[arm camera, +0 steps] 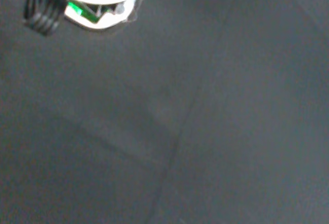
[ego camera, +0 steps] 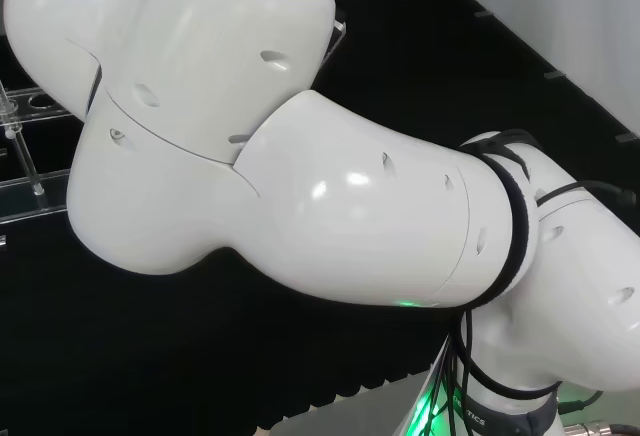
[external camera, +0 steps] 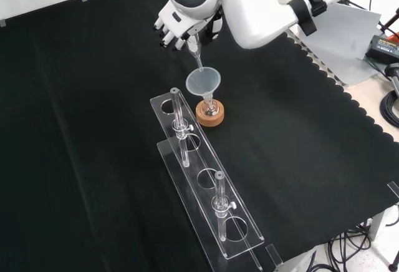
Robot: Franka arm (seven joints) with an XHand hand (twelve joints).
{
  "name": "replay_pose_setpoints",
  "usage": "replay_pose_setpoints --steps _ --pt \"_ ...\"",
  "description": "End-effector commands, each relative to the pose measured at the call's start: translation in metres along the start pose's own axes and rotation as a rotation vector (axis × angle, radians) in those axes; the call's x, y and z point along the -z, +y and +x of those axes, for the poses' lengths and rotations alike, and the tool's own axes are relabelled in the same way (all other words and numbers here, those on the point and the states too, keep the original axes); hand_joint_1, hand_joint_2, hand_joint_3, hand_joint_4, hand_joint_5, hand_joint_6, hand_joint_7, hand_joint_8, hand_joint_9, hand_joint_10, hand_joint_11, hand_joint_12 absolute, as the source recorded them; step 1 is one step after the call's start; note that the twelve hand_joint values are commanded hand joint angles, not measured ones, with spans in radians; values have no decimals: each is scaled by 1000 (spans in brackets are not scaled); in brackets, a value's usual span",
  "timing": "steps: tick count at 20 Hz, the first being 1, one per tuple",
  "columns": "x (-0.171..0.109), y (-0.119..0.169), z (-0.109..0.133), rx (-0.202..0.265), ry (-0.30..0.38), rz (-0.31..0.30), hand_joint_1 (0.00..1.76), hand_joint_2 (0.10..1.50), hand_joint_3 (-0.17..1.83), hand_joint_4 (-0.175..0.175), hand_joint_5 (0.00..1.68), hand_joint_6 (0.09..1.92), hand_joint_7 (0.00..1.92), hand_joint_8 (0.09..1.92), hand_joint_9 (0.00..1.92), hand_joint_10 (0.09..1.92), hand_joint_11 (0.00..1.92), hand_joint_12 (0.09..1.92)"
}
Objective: Pour all the NaCl from the weighing funnel into the round-bottom flask.
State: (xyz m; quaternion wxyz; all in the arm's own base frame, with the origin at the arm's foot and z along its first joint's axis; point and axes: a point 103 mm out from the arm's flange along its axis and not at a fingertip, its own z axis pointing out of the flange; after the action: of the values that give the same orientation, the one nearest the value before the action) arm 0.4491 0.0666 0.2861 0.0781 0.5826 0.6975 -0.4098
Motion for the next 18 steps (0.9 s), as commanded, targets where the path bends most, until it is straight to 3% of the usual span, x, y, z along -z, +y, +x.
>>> replay_pose_setpoints --steps 1,18 --pt "3 -1 2 -1 -41 1 1125 647 659 175 1289 647 533 649 892 409 643 1159" --pt "9 0 5 -9 -108 4 1125 646 660 175 1289 646 530 648 891 408 641 1160"
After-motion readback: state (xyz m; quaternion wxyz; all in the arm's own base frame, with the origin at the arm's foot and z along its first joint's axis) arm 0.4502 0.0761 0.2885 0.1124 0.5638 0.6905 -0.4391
